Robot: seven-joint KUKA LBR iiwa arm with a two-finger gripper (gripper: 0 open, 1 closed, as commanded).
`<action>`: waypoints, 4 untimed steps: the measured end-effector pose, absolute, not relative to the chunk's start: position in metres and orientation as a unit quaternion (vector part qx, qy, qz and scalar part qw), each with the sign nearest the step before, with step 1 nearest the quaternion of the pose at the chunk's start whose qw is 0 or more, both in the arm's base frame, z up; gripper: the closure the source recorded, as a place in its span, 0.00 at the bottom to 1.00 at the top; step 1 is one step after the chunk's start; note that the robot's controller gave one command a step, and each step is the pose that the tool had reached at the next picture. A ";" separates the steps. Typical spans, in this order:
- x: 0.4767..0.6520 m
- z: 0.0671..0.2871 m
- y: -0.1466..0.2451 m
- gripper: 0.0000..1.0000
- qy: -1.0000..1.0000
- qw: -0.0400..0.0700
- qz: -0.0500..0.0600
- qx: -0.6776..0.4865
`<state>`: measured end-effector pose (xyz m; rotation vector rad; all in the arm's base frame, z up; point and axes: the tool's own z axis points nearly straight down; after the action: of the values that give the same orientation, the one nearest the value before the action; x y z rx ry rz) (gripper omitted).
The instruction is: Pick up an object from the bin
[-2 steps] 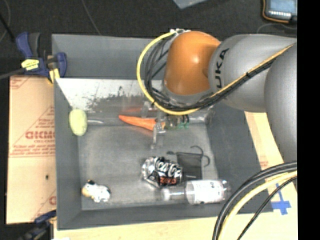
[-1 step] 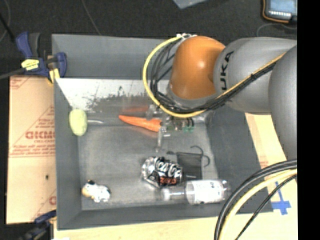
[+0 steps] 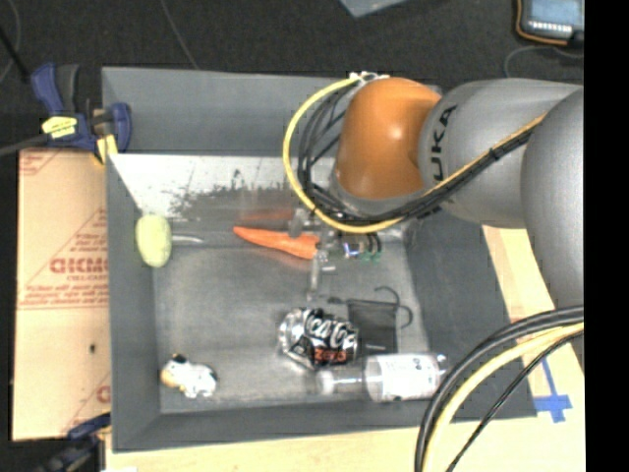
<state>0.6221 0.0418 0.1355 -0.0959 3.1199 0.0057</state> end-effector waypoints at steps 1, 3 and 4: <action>0.614 0.130 0.032 0.00 1.000 0.009 0.002 -0.019; 0.622 0.109 0.020 0.00 1.000 0.010 0.003 0.004; 0.630 0.095 0.026 0.00 0.999 0.014 0.002 0.032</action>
Offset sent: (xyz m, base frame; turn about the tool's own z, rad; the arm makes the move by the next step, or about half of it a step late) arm 0.0070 0.0007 -0.0271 0.0654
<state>0.6297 0.0260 0.0948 0.1001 3.1129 0.0057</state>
